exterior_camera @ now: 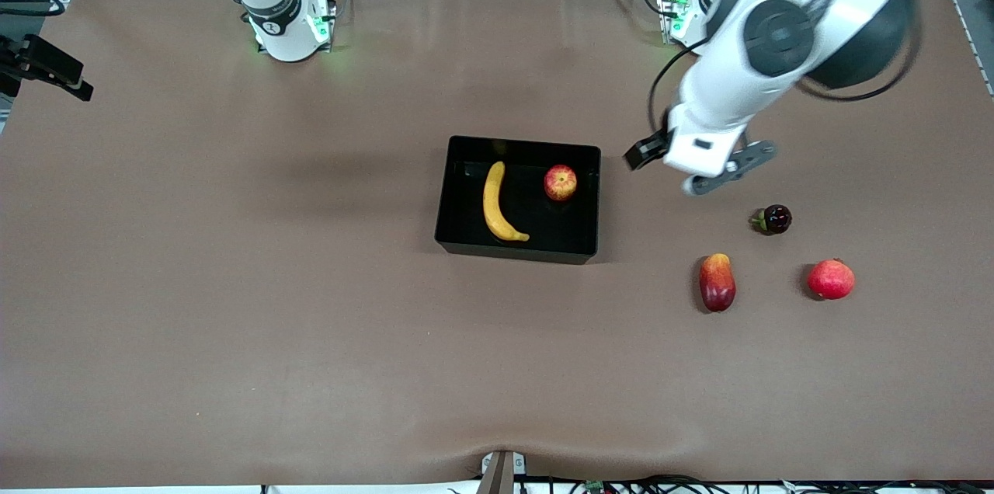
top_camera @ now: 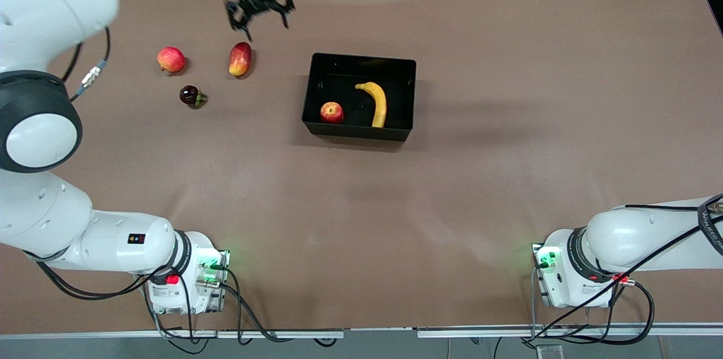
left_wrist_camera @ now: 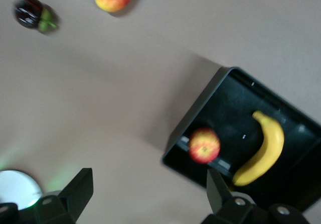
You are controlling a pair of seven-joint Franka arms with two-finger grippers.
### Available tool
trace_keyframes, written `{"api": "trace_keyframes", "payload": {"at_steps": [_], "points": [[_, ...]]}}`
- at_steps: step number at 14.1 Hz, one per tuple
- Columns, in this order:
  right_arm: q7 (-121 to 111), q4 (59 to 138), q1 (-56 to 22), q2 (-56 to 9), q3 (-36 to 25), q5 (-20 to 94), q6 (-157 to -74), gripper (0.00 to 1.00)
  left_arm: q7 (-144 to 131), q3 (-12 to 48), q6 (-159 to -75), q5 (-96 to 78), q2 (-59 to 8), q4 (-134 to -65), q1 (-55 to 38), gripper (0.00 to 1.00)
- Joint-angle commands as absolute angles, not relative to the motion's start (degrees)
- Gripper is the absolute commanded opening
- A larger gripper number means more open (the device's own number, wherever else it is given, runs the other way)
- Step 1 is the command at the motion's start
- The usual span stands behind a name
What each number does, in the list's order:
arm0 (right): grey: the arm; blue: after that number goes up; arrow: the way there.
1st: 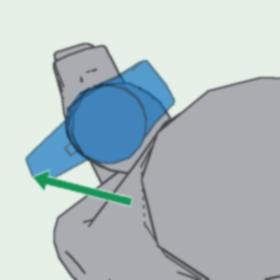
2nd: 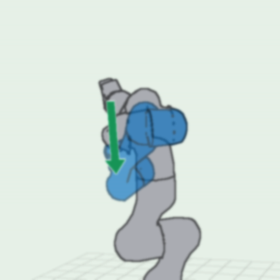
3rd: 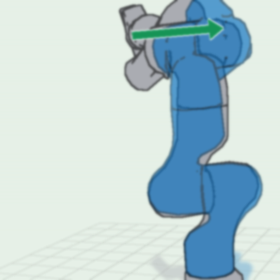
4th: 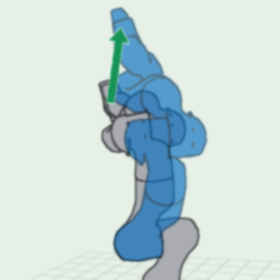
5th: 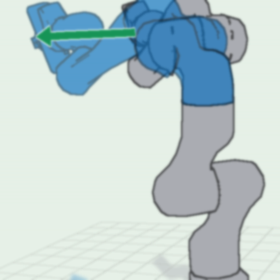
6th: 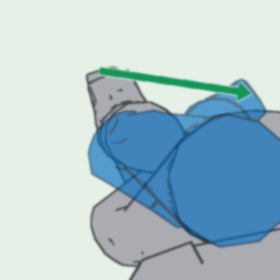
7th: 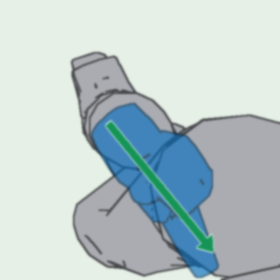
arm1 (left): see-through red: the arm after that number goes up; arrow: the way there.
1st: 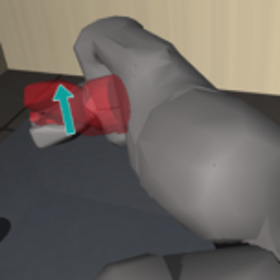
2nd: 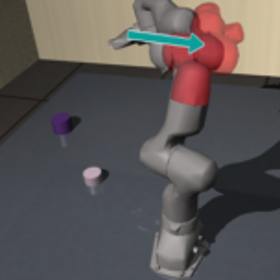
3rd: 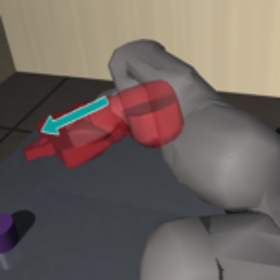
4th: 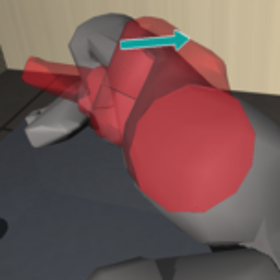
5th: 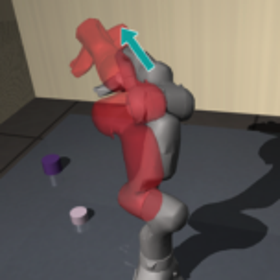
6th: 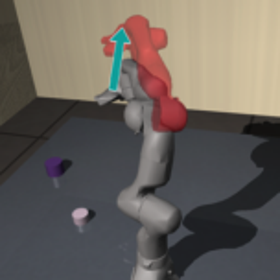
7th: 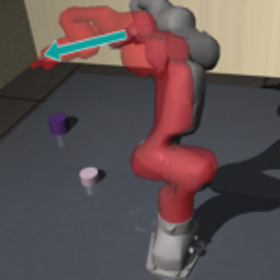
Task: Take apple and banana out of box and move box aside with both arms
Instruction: 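Lower the left gripper into the box and grasp the red-yellow apple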
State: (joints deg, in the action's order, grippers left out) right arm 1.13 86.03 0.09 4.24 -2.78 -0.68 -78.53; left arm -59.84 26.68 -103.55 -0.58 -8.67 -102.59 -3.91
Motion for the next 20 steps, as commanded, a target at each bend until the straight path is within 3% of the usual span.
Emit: {"api": "trace_keyframes", "payload": {"at_steps": [1, 3, 7, 13, 20], "points": [[1.1, 85.7, -0.2, 4.7, -3.1, 0.2, -78.4, 1.0, -68.1, 27.3, -111.9, 1.5, -8.2, -110.7, -6.8, 1.0], [1.0, 85.6, -0.2, 4.7, -3.1, 0.2, -78.4, 1.0, -75.8, 27.3, -118.9, 2.5, -9.6, -115.0, -8.8, 1.0], [1.0, 85.4, -0.1, 4.6, -3.1, 0.3, -78.4, 1.0, -90.2, 27.2, -125.8, 5.0, -17.0, -114.4, -13.5, 1.0], [1.1, 85.3, -0.4, 4.6, -3.1, 0.3, -78.4, 1.0, -94.1, 27.4, -125.9, 12.0, -25.5, -109.7, -17.0, 1.0], [1.1, 85.3, -0.4, 4.6, -3.1, 0.4, -78.4, 1.0, -98.8, 26.9, -127.0, 17.8, -30.1, -108.9, -19.0, 1.0]]}}
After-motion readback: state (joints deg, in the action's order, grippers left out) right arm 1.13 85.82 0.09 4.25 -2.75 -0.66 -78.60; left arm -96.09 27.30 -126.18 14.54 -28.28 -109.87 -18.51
